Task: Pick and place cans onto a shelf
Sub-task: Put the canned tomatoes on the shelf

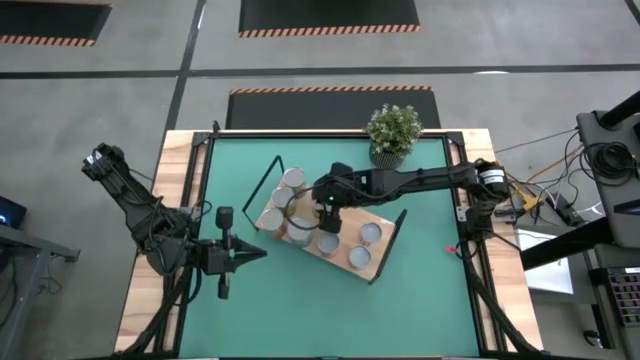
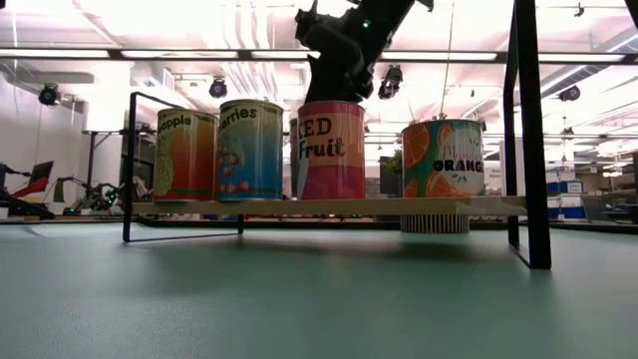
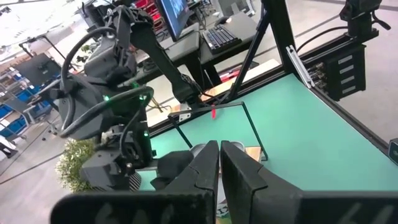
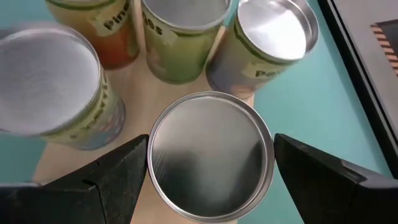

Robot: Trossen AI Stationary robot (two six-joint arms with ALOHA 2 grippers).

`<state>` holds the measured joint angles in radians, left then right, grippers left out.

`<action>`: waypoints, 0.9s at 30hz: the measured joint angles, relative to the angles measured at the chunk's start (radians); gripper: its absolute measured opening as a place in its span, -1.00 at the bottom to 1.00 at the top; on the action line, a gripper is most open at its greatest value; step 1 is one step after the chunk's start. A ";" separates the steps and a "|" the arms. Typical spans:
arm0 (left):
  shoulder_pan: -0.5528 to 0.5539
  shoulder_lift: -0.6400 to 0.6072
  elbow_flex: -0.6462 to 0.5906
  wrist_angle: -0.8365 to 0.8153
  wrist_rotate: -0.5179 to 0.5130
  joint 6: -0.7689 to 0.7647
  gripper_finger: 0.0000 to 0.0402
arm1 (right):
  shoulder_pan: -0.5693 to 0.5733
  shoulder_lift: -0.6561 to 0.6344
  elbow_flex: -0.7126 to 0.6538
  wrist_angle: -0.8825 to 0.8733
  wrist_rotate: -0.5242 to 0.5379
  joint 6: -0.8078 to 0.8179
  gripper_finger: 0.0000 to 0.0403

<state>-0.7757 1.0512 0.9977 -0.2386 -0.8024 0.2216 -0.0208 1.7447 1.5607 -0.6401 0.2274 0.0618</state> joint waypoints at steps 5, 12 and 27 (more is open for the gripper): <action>0.000 0.000 0.000 0.000 0.000 0.002 -1.00 | 0.000 0.005 -0.013 0.025 -0.001 -0.001 0.61; 0.000 0.000 0.000 0.000 0.000 0.002 -1.00 | 0.000 0.005 -0.013 0.029 -0.001 0.016 0.65; 0.000 0.000 0.000 -0.001 0.000 0.003 -1.00 | 0.008 -0.018 0.054 0.003 0.000 -0.011 0.69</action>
<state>-0.7757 1.0512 0.9977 -0.2398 -0.8024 0.2245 -0.0132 1.7267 1.6145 -0.6374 0.2276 0.0505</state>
